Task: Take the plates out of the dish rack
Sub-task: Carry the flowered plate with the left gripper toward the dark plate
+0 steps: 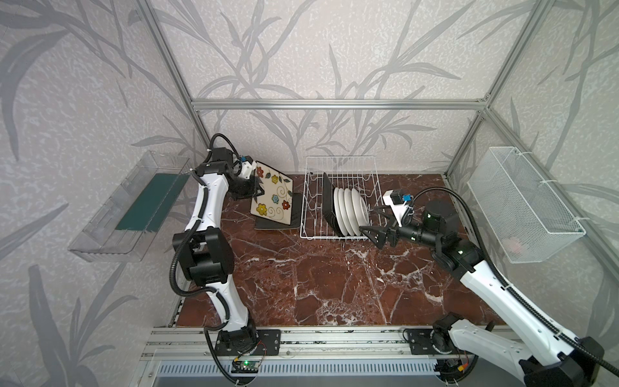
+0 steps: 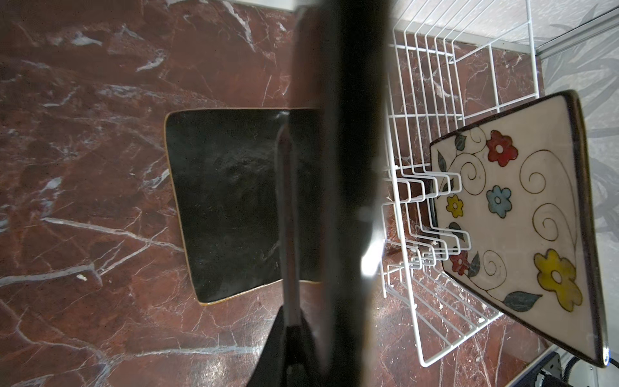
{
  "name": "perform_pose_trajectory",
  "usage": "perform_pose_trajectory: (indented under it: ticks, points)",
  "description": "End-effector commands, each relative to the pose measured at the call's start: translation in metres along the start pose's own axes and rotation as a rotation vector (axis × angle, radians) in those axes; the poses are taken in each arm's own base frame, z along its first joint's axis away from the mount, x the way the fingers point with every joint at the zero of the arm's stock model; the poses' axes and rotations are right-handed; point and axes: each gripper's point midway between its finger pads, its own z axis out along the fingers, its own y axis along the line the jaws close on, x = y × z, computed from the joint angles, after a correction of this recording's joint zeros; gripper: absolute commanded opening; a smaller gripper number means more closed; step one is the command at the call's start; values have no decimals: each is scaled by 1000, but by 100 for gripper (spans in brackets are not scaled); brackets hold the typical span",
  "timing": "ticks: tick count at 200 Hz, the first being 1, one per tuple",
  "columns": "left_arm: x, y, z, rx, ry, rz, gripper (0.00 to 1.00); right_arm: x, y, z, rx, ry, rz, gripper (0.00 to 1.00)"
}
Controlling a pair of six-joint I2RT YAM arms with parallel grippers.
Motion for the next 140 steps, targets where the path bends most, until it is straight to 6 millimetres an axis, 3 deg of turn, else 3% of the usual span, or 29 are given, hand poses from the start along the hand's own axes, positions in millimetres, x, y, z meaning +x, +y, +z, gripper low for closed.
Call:
perform_pose_trajectory:
  ticks: [1,140]
  points:
    - [-25,-21,-14,136,-100,79,0,-12,1,1,-2,-28,-7,99]
    - [-25,2,28,301,-42,-70,0,2,-4,11,-5,32,14,99]
